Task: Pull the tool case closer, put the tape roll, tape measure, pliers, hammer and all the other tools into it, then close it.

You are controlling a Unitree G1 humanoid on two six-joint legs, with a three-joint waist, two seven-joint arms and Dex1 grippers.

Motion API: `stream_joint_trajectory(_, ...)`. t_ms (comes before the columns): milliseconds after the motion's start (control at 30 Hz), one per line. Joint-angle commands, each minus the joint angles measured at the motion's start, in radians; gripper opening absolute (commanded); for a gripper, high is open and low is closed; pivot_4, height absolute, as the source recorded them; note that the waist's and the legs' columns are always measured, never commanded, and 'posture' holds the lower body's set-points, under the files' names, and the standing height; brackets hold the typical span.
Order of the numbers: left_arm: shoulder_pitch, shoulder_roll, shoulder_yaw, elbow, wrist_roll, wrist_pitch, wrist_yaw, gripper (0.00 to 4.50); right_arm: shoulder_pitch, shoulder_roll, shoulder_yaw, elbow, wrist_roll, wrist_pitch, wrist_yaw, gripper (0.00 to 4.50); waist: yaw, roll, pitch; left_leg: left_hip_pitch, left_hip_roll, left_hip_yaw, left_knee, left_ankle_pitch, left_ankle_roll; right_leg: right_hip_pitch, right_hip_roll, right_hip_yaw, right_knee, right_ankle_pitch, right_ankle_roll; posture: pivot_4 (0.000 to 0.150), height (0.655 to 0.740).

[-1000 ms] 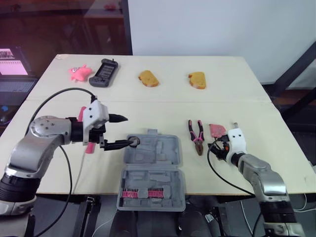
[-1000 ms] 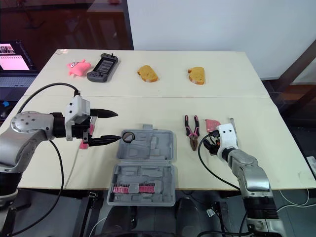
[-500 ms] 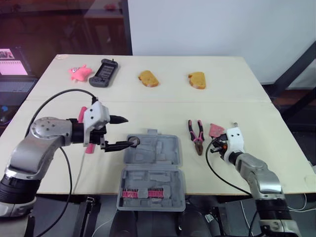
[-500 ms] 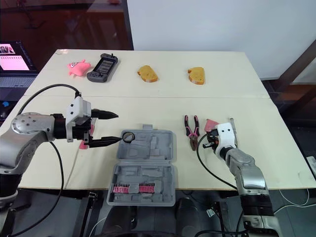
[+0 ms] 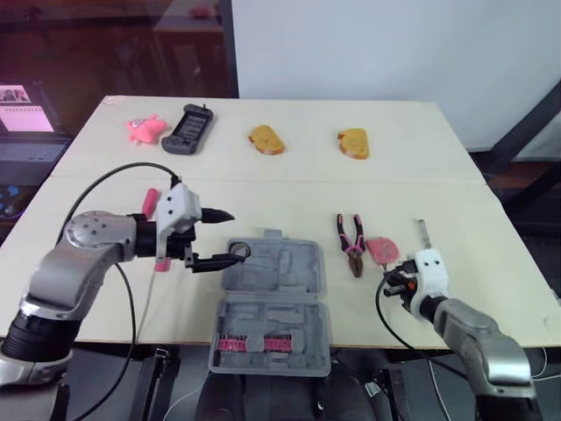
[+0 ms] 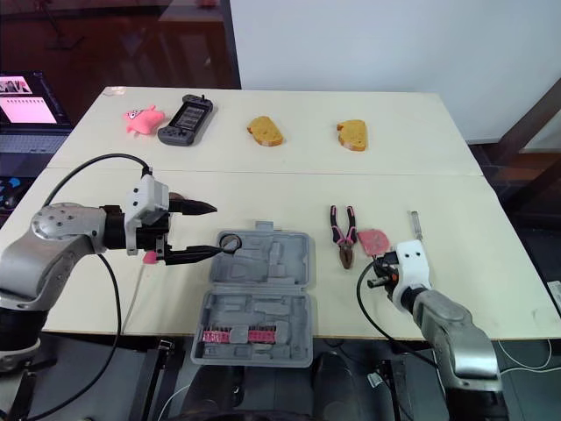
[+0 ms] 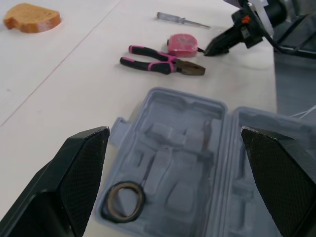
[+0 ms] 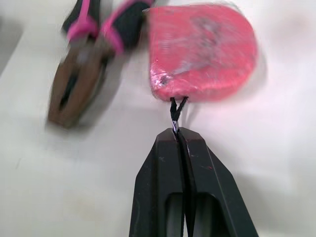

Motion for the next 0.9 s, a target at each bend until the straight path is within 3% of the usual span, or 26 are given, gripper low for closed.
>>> stream_joint_trajectory(33, -0.022, -0.005, 0.000, -0.005, -0.014, -0.014, -0.011, 4.50, 0.083, -0.007, -0.007, -0.118, 0.045, 0.074, 0.014, 0.05, 0.000, 0.000, 0.000, 0.000, 0.000, 0.000, 0.000, 0.000, 0.000, 0.000, 0.000, 0.000, 0.000, -0.001, -0.001, 0.150, 0.7207)
stream_joint_trajectory(400, -0.050, -0.033, -0.052, 0.045, 0.019, -0.062, -0.054, 4.50, 0.291, 0.021, -0.017, -0.347, 0.136, 0.218, -0.005, 0.05, 0.000, 0.000, 0.000, 0.000, 0.000, 0.000, 0.000, 0.000, 0.000, 0.000, 0.000, 0.000, 0.000, -0.002, -0.003, 0.150, 0.7207)
stream_joint_trajectory(900, -0.049, -0.027, -0.081, 0.078, 0.065, -0.148, -0.096, 4.50, 0.343, 0.022, -0.012, -0.420, 0.190, 0.312, -0.034, 0.05, 0.009, 0.000, 0.000, 0.000, 0.000, -0.001, 0.000, 0.000, 0.000, 0.000, 0.000, 0.000, 0.000, -0.002, -0.004, 0.150, 0.7207)
